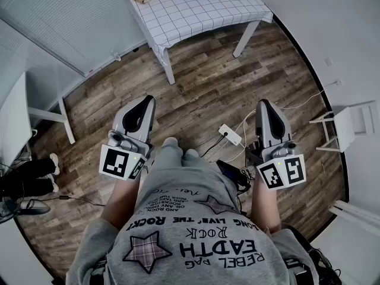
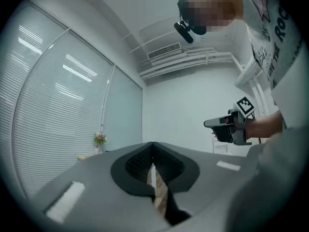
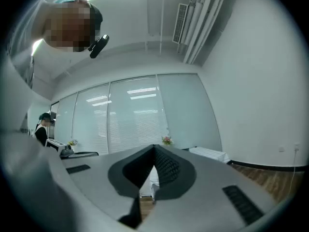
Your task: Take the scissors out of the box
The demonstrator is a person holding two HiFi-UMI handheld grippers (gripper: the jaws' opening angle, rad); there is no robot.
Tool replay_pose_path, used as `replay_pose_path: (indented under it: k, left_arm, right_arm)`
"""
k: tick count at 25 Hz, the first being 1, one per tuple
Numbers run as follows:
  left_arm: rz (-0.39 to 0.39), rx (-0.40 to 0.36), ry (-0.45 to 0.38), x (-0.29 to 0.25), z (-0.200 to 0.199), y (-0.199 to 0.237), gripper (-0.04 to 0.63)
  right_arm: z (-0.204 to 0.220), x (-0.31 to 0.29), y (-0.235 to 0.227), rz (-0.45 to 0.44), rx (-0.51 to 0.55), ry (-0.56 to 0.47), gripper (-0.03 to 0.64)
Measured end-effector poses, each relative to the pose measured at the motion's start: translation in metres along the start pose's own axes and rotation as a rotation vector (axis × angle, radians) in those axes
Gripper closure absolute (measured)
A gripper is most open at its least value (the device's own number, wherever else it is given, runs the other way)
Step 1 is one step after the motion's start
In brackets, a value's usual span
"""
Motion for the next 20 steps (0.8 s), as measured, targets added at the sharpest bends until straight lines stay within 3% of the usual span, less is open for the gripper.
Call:
replay_pose_path:
  k: [10, 20]
  left_arm:
    - [-0.034, 0.004, 0.01, -0.011, 0.0, -0.009, 0.586]
    - [-0.05, 0.011, 0.017, 0.009, 0.005, 0.001, 0.586]
  right_arm:
    - [-0.006, 0.002, -0.02, -0.016, 0.007, 0.009, 0.603]
    - [0.0, 0.001, -0.004, -0.055, -0.054, -0.003, 0.601]
Point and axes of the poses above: the fingertips, and each gripper's own axes: x backward along the fingers, y to its left, z out of its underside, the point moved 10 cm from there along x, backward along the fingers, and after that the axes turned 9 degrees about -x, right-handed, at the moved point
